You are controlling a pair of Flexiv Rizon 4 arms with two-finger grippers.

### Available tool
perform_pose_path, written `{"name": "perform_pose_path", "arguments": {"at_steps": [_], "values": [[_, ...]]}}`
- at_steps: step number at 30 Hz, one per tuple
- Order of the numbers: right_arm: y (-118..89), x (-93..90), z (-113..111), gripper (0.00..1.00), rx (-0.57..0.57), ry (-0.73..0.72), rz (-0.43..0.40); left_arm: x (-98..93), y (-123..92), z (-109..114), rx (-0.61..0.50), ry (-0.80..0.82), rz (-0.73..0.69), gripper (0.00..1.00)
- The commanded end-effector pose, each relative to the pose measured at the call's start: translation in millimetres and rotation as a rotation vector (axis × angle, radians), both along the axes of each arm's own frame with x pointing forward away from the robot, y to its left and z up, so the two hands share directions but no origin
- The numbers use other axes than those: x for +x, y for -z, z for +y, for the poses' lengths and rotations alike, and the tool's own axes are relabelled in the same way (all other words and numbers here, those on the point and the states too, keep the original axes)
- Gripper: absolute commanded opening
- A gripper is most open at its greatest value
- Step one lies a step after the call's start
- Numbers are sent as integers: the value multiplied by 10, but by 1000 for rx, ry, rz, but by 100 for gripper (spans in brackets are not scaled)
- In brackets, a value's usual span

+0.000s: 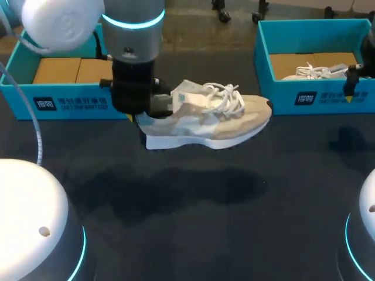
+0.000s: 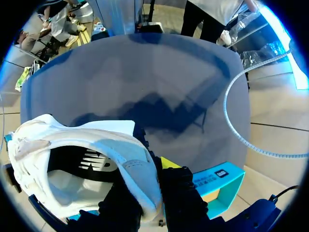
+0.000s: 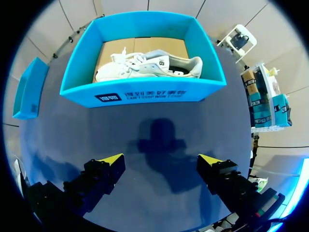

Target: Take the shoe out of the shoebox, open the shoe tongue, remove and reinsert the insole, then place the shoe into the shoebox

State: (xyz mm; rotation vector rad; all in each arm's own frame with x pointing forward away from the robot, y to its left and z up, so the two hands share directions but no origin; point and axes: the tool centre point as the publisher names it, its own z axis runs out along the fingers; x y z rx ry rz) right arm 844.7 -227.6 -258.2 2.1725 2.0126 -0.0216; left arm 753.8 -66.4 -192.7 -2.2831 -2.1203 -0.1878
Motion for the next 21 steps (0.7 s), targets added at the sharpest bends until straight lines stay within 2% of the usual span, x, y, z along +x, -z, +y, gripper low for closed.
{"name": "perform_pose_path", "arguments": {"at_steps": [1,10,21], "values": [[3,-1,-4,100,2,-1,-1,-38,178,-21,-26,3,-98,0],[3,-1,-4,100,2,-1,-1,27,517,-113,-34,-16,-58,0],[3,-1,-4,100,2,-1,-1,40,1057,-203,-17,15,-69,0]]}}
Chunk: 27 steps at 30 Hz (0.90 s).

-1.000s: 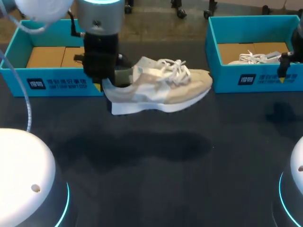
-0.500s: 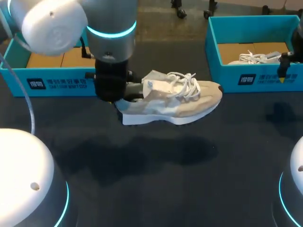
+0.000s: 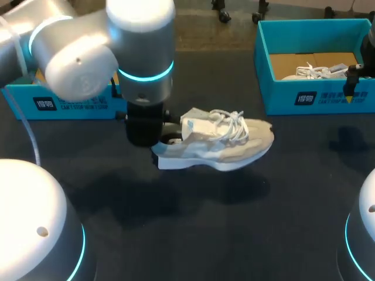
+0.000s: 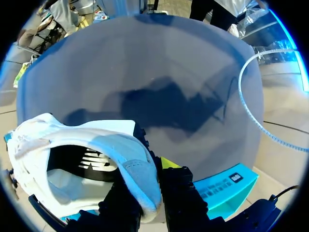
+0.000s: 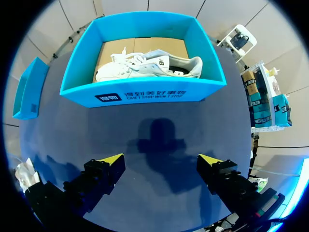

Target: Take the shoe out of the shoebox, open the shoe tongue, remove and reinsert the insole, then place the shoe into the shoebox

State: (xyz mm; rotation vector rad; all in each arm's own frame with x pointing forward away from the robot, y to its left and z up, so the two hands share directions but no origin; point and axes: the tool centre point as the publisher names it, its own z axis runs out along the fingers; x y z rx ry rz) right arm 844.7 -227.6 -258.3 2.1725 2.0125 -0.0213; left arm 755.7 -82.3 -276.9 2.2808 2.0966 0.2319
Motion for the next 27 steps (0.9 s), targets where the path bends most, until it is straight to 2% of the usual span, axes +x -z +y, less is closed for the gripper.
{"name": "perform_pose_path", "arguments": {"at_steps": [1,8,13,27], "values": [[1,0,-3,100,2,-1,-1,18,269,-43,17,8,-19,0],[1,0,-3,100,2,-1,-1,65,580,-35,41,-37,3,0],[1,0,-3,100,2,-1,-1,23,757,-41,55,-45,-6,0],[1,0,-3,100,2,-1,-1,-33,1078,-4,108,-54,32,0]]}}
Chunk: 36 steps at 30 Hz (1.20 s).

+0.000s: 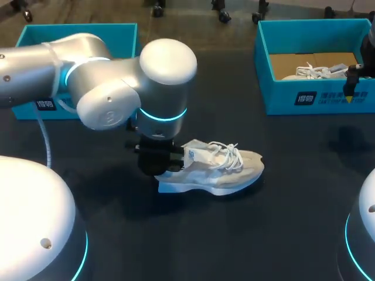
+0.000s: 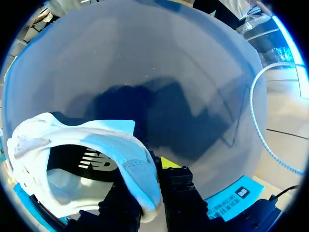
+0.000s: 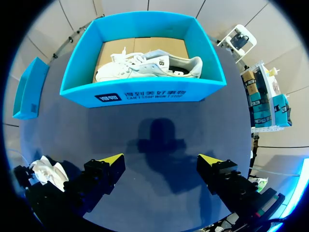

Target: Take the shoe out of the shoebox, open the shoe tongue, remove and reinsert the insole, then place the shoe into the shoebox

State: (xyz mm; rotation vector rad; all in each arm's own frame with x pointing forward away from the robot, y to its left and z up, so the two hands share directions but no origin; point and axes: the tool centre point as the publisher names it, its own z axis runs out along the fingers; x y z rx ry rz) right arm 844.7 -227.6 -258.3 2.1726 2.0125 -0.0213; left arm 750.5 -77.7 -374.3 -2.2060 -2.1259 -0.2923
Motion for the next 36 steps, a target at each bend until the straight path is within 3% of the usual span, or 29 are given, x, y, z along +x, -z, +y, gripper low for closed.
{"name": "perform_pose_path", "arguments": {"at_steps": [1,7,8,10,11,12,24,36], "values": [[1,-1,-3,100,2,-1,-1,17,124,-48,13,1,-4,0],[1,-1,-3,100,2,-1,-1,15,196,-54,25,-17,11,0],[1,-1,-3,100,2,-1,-1,14,198,-56,27,-17,16,11],[1,-1,-3,100,2,-1,-1,6,187,-65,28,-12,27,49],[1,-1,-3,100,2,-1,-1,-1,162,-62,26,-12,32,84],[1,-1,-3,100,2,-1,-1,-8,131,-58,23,-9,34,100],[1,-1,-3,100,2,-1,-1,-62,-288,-61,-4,11,48,100],[1,-1,-3,100,2,-1,-1,-83,-653,-83,-109,-62,48,100]]}}
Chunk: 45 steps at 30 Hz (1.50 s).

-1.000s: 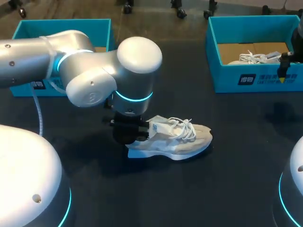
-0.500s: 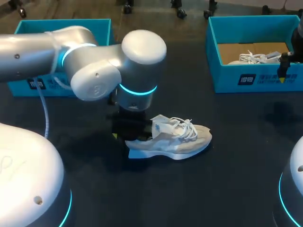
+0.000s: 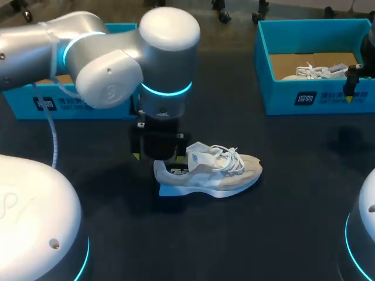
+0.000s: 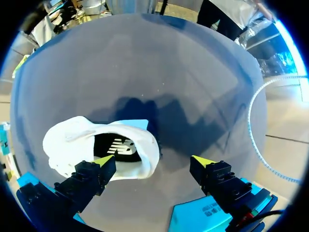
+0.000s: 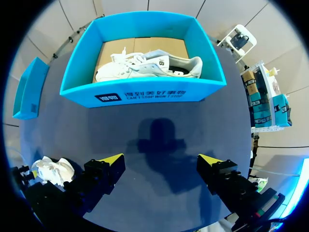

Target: Take the shoe out of the shoebox, open the shoe tongue, remove and reinsert the insole, then place the shoe into the shoebox

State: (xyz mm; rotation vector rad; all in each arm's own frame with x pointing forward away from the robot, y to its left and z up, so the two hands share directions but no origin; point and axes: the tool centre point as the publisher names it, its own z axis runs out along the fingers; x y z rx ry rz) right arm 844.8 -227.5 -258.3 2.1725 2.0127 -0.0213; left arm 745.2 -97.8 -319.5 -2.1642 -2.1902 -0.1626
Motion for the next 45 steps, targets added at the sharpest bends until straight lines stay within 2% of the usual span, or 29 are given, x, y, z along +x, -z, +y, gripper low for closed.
{"name": "perform_pose_path", "arguments": {"at_steps": [1,12,15,17,33,39,45], "values": [[1,-2,-4,100,2,-1,-1,-20,-126,118,-47,-21,6,100],[1,-2,-4,100,2,-1,-1,152,-462,256,-146,-166,88,100],[1,-2,-4,100,2,-1,-1,181,-491,346,-166,-177,133,100],[1,-2,-4,100,2,-1,-1,149,-512,405,-168,-105,175,100],[1,-2,-4,100,2,-1,-1,149,-512,405,-168,-105,175,100],[1,-2,-4,100,2,-1,-1,250,-477,633,-161,-436,357,100],[1,-2,-4,100,2,-1,-1,335,-436,831,-256,-682,485,100]]}}
